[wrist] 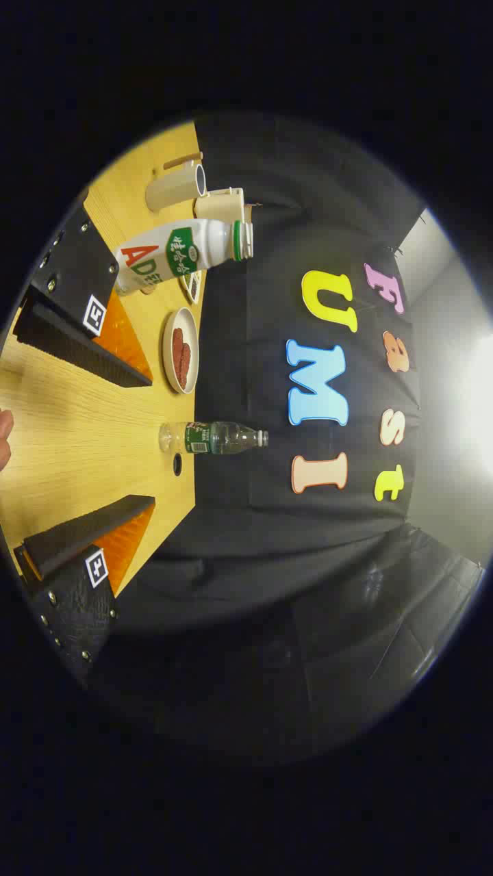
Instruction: Take the bottle from table, then pour the juice into the cup, finally place the bottle on the coaster
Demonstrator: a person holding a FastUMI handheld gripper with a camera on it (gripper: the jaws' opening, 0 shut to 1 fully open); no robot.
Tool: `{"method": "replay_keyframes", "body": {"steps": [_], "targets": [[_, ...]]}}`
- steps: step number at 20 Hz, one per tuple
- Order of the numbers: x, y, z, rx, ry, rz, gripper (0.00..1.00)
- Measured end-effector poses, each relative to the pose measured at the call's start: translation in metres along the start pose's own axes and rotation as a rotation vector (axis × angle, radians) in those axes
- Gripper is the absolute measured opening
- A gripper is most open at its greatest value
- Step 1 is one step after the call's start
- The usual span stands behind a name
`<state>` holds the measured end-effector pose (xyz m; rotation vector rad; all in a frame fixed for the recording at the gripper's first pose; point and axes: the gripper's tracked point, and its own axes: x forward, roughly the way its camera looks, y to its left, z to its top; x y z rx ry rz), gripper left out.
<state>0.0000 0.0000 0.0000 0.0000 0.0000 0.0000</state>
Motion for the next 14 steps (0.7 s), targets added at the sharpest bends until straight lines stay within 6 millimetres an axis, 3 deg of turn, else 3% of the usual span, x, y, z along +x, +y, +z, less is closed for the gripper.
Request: {"method": "replay_keyframes", "body": {"steps": [2, 5, 14], "targets": [[0.012, 0.004, 0.013, 0.005, -0.021, 0.012, 0.97], [0.014, 0.007, 0.040, 0.006, -0.044, -0.001, 0.97], [-0.036, 0.043, 0.073, 0.089, -0.015, -0.002, 0.97]]}}
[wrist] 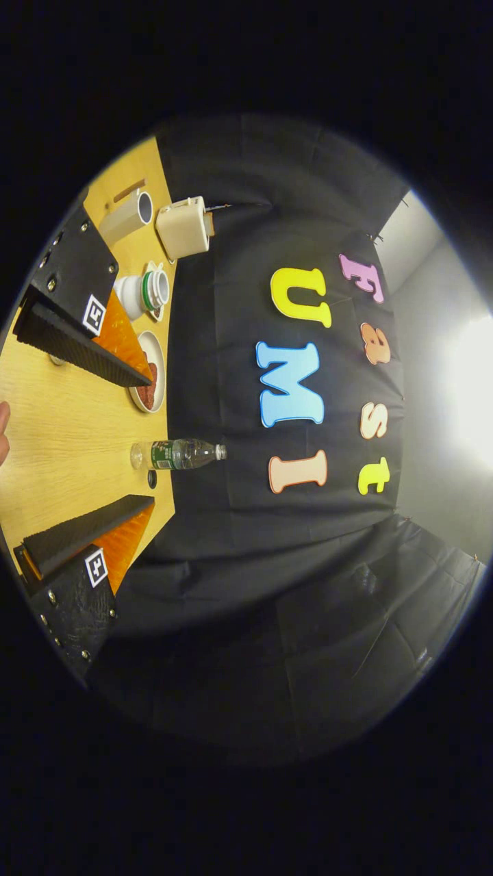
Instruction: Take the bottle from table, then pour the juice into the cup, finally place the bottle on the coaster
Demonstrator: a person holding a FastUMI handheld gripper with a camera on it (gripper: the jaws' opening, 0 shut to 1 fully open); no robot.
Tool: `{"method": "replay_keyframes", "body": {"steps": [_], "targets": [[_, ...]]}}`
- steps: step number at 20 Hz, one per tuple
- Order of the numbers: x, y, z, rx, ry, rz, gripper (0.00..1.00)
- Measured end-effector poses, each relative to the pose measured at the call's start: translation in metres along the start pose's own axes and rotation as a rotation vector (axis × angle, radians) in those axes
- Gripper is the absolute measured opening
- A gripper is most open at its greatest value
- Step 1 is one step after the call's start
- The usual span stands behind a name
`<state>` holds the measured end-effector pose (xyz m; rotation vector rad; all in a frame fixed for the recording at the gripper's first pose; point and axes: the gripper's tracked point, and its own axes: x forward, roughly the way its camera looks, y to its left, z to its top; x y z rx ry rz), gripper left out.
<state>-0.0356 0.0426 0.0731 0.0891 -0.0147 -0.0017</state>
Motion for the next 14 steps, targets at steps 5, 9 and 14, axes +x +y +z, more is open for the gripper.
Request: {"method": "replay_keyframes", "body": {"steps": [5, 9, 14], "targets": [[-0.016, 0.037, -0.007, -0.002, 0.023, 0.058, 0.97], [-0.018, 0.070, -0.029, -0.024, 0.054, 0.100, 0.97], [-0.009, 0.096, -0.049, -0.033, 0.051, 0.117, 0.97]]}}
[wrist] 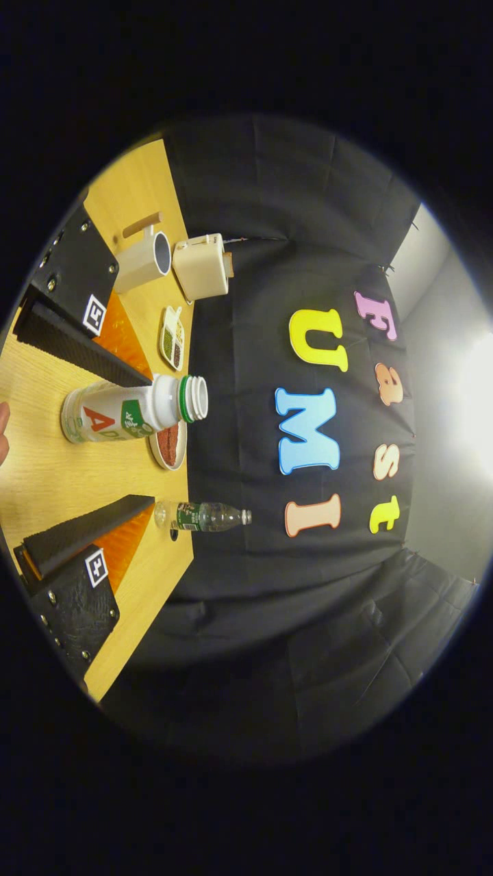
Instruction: Take the bottle from table, then pour the juice into the cup, finally place the bottle on the coaster
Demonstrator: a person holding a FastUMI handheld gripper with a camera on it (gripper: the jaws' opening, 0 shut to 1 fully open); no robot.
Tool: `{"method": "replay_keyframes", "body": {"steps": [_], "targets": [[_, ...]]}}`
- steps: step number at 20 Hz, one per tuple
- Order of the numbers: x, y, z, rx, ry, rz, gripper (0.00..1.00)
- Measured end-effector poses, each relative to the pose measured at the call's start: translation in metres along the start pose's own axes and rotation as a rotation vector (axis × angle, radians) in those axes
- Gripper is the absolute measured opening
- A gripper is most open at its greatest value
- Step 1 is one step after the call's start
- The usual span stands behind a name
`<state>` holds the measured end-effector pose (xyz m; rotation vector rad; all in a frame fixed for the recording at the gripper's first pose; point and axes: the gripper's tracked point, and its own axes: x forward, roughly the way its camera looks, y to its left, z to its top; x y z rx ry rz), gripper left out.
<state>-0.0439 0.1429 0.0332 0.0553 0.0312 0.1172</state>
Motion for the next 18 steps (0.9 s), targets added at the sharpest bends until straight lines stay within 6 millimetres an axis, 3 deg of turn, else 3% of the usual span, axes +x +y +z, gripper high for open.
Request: {"method": "replay_keyframes", "body": {"steps": [9, 18], "targets": [[0.032, 0.039, -0.027, -0.006, 0.030, 0.034, 0.97], [0.077, 0.037, -0.043, -0.021, 0.044, -0.007, 0.98]]}}
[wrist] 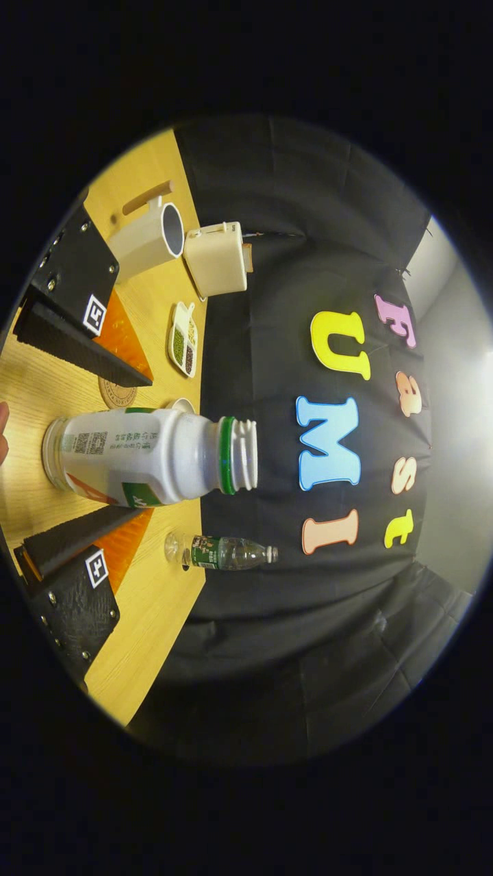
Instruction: Take the bottle from table, then pour the juice into the cup, finally place the bottle on the coaster
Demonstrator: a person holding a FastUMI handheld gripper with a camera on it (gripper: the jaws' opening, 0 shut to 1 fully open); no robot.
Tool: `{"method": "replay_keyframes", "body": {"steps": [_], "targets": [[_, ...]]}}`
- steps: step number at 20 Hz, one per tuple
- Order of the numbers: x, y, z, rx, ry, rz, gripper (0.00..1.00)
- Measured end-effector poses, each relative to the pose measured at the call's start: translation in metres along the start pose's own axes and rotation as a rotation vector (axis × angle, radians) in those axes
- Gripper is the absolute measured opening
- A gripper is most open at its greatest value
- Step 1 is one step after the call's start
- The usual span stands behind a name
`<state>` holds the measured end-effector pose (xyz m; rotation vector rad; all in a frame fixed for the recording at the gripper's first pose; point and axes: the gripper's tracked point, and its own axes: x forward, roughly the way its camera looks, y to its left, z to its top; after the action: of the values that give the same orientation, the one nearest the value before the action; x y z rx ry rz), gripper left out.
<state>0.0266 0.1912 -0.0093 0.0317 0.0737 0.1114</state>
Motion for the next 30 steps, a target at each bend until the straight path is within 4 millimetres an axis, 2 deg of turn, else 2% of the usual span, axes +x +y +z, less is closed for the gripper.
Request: {"method": "replay_keyframes", "body": {"steps": [3, 5, 7, 8, 12, 18, 30], "targets": [[0.016, -0.008, -0.008, -0.031, 0.018, -0.025, 0.98], [0.022, -0.006, -0.013, -0.042, 0.036, -0.026, 0.96], [0.022, -0.005, -0.008, -0.068, 0.029, -0.023, 0.79], [0.021, -0.002, -0.008, -0.077, 0.030, -0.016, 0.75], [0.021, 0.000, 0.006, -0.135, 0.014, -0.028, 0.74], [0.019, 0.017, 0.032, -0.283, -0.001, -0.005, 0.74], [0.033, 0.055, 0.027, -0.500, 0.058, 0.061, 0.74]]}}
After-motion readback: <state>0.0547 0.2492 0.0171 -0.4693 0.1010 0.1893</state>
